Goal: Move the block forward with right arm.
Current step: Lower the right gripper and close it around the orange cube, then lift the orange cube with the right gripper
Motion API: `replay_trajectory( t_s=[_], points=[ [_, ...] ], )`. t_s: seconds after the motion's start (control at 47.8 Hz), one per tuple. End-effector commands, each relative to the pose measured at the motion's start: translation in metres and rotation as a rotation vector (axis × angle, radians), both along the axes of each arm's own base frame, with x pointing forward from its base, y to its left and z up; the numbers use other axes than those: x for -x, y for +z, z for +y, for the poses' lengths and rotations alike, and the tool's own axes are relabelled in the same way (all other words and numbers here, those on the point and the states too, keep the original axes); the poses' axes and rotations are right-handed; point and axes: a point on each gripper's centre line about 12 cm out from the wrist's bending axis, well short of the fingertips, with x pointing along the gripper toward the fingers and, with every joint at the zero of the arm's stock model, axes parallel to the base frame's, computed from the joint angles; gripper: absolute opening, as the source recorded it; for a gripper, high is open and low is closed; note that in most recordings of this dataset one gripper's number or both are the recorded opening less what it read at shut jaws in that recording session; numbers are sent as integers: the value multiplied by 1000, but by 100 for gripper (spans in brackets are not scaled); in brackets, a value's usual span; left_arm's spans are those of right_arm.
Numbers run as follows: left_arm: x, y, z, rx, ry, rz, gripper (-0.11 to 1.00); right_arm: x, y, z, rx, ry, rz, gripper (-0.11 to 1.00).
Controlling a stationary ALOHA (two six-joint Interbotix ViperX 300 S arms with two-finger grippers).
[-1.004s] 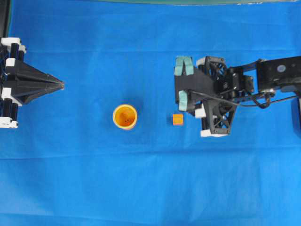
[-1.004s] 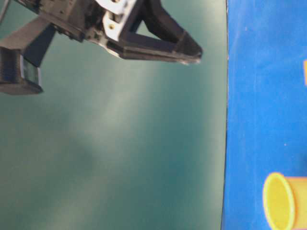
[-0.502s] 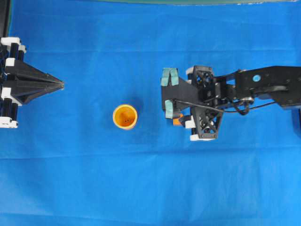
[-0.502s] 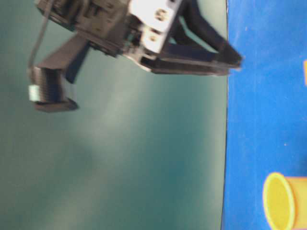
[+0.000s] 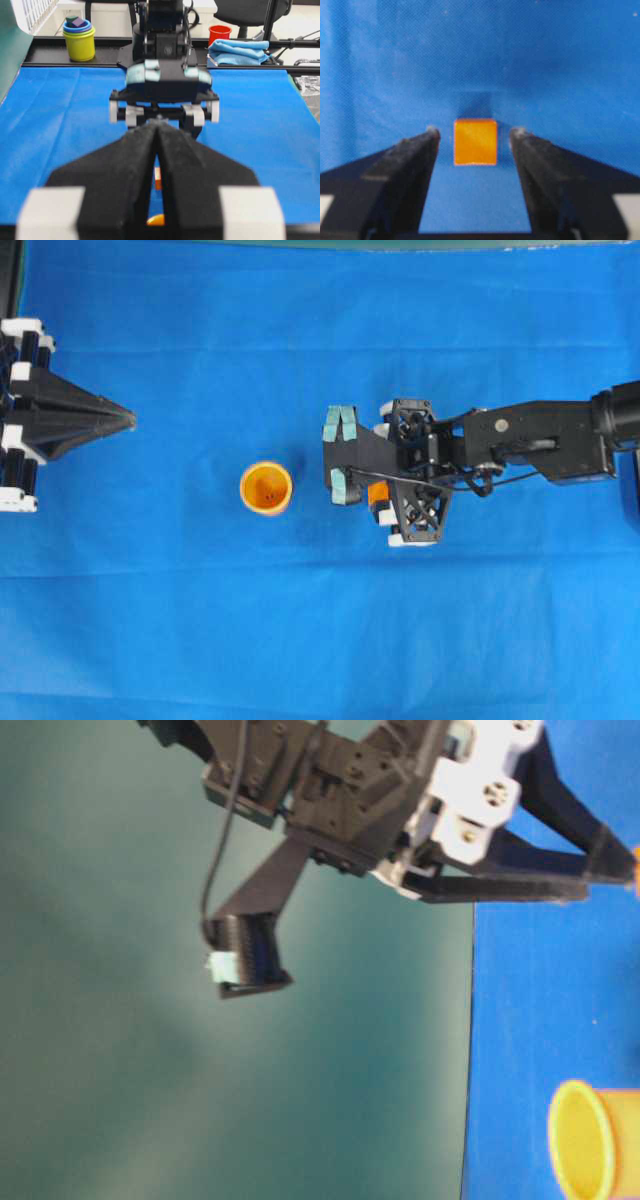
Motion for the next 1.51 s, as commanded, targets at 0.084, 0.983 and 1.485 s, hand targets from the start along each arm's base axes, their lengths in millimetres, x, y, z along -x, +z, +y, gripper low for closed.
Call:
replay_trajectory(
  t_s=[0.084, 0.983, 1.485],
  points=[
    [-2, 13, 0, 0, -2, -32, 1, -4, 1, 1, -3, 1, -26, 63],
    [-2, 17, 0, 0, -2, -40, 1, 4, -27, 1, -6, -7, -49, 61],
    [-2, 16, 0, 0, -2, -31, 1, 3, -11, 11, -9, 16, -63, 40]
  ],
)
